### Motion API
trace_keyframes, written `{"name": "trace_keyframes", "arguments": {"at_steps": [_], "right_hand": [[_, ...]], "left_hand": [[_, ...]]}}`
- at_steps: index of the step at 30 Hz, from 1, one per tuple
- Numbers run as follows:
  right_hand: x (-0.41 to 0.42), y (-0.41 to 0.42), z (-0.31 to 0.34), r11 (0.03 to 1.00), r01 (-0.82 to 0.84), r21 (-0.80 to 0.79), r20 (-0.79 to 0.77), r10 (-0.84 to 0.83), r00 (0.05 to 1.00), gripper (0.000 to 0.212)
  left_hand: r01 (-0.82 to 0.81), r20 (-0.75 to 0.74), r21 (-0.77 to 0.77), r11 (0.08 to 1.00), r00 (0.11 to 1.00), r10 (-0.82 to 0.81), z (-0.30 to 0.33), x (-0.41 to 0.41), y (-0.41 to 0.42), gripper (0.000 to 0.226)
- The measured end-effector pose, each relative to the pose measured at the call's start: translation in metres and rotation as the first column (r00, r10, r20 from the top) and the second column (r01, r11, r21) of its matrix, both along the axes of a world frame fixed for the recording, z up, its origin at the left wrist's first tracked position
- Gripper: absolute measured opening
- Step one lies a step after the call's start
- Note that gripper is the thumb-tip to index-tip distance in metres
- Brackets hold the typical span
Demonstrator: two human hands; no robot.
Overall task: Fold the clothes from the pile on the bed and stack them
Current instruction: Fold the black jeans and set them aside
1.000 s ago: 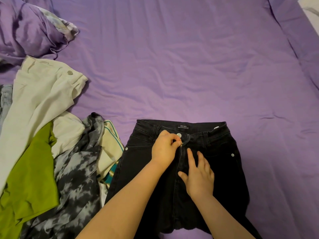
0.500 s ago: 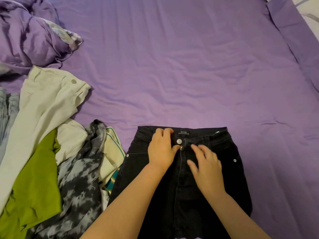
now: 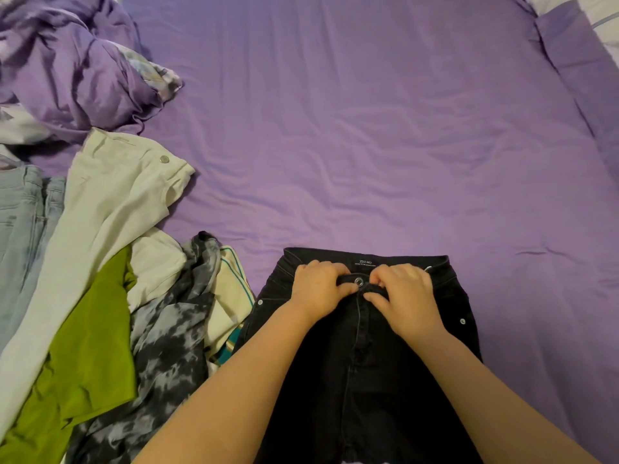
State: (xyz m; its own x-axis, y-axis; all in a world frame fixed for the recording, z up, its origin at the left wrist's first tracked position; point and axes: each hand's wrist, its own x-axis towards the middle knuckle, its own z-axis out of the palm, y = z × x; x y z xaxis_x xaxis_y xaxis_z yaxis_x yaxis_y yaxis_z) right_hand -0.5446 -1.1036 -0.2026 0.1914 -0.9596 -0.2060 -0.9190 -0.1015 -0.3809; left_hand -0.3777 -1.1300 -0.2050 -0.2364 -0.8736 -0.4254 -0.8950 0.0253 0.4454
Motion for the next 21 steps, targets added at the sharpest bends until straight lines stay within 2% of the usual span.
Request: {"name": "trace_keyframes", "arguments": {"at_steps": [2, 3, 6, 8, 10, 15, 21], "right_hand": [[-0.007, 0.002, 0.014, 0.998, -0.056, 0.008, 0.019, 0.056, 0.998, 0.015], [-0.011, 0.004, 0.021, 0.997, -0.079, 0.022, 0.045, 0.078, 0.996, 0.014], [-0.022, 0.015, 0.048, 0.995, -0.092, 0.038, 0.198, 0.083, 0.977, 0.005], [-0.025, 0.026, 0.069, 0.997, -0.072, 0.027, 0.312, 0.060, 0.948, 0.011], [-0.023, 0.037, 0.091, 0.997, -0.070, -0.013, 0.358, 0.070, 0.931, 0.015], [-0.010, 0.062, 0.140, 0.999, 0.005, -0.045, 0.430, 0.015, 0.903, 0.012], [-0.003, 0.107, 0.186, 0.986, 0.085, -0.147, 0.418, -0.016, 0.908, 0.013]], "left_hand": [[-0.112, -0.244, 0.152, 0.982, 0.958, 0.147, 0.014, 0.004, 0.004, 0.027], [-0.159, -0.357, 0.232, 0.960, 0.904, 0.236, 0.022, 0.005, 0.008, 0.025], [-0.291, -0.558, 0.446, 0.846, 0.649, 0.517, 0.046, 0.003, 0.026, 0.020], [-0.295, -0.605, 0.538, 0.790, 0.518, 0.605, 0.062, -0.001, 0.039, 0.012], [-0.303, -0.632, 0.559, 0.772, 0.447, 0.633, 0.082, -0.007, 0.051, 0.005], [-0.348, -0.619, 0.585, 0.732, 0.391, 0.681, 0.136, -0.017, 0.075, 0.011], [-0.386, -0.619, 0.622, 0.681, 0.289, 0.730, 0.196, -0.024, 0.119, 0.016]]}}
